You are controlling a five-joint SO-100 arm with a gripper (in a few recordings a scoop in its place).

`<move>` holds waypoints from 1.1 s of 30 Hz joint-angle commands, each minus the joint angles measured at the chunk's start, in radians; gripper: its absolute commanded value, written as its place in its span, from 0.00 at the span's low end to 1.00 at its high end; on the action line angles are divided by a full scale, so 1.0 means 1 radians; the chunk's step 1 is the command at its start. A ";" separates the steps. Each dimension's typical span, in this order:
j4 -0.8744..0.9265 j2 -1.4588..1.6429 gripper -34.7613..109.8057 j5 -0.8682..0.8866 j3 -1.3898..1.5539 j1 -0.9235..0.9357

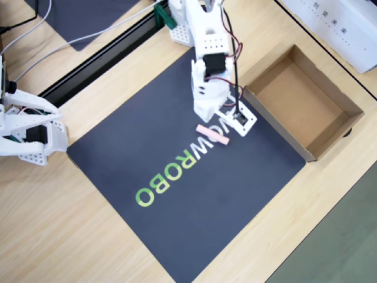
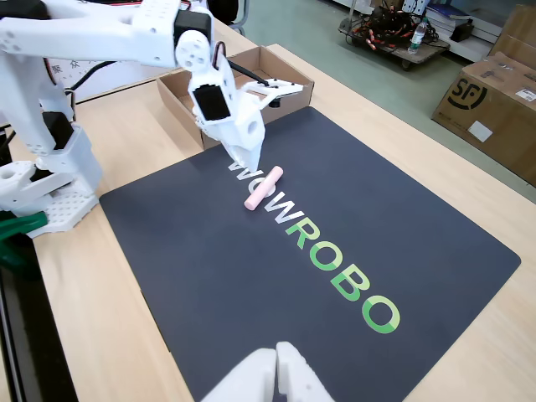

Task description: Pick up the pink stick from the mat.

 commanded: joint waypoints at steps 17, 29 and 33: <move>-0.186 -0.330 0.42 0.000 -0.230 -0.018; -0.235 -0.413 0.24 0.000 -0.238 -0.023; -0.235 -0.417 0.24 0.003 -0.238 -0.025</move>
